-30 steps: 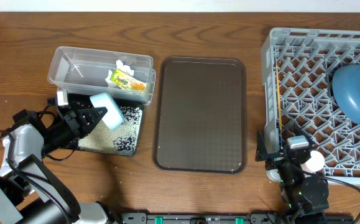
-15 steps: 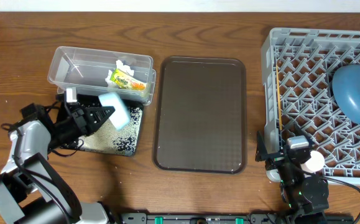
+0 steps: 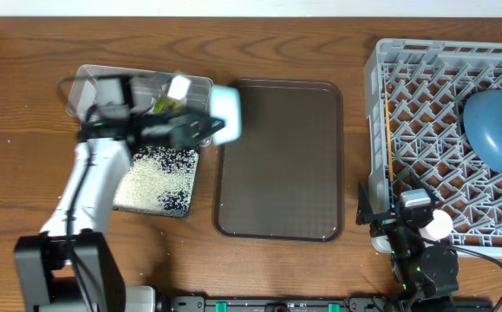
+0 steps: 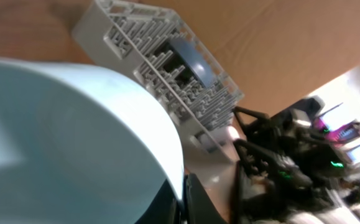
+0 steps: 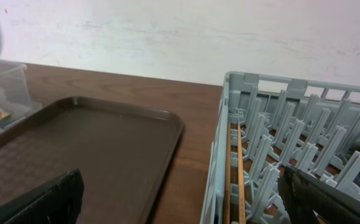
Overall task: Sort waste into correct bins and load items into the dishwasher rack
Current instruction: 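Carry the empty bowl to the dish rack and release it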
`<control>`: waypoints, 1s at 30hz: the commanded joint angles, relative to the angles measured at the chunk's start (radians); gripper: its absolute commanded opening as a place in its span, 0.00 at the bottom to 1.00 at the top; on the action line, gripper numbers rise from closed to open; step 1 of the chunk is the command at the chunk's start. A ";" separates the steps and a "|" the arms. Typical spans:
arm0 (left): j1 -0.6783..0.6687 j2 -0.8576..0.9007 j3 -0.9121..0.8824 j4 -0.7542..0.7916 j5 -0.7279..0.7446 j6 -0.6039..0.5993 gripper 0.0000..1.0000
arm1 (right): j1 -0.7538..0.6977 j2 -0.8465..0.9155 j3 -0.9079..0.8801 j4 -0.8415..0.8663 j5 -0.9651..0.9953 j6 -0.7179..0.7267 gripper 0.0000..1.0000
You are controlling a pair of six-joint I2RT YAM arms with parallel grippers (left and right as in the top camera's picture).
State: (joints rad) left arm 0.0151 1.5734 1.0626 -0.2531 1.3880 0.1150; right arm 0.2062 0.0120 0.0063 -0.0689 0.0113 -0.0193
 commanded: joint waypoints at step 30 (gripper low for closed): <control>-0.703 0.521 0.275 1.242 -0.608 -1.149 0.06 | 0.004 -0.005 -0.001 -0.003 -0.001 -0.004 0.99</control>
State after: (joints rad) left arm -0.6720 2.0987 1.3144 0.9794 0.8349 -1.0248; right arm 0.2062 0.0120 0.0063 -0.0692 0.0113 -0.0193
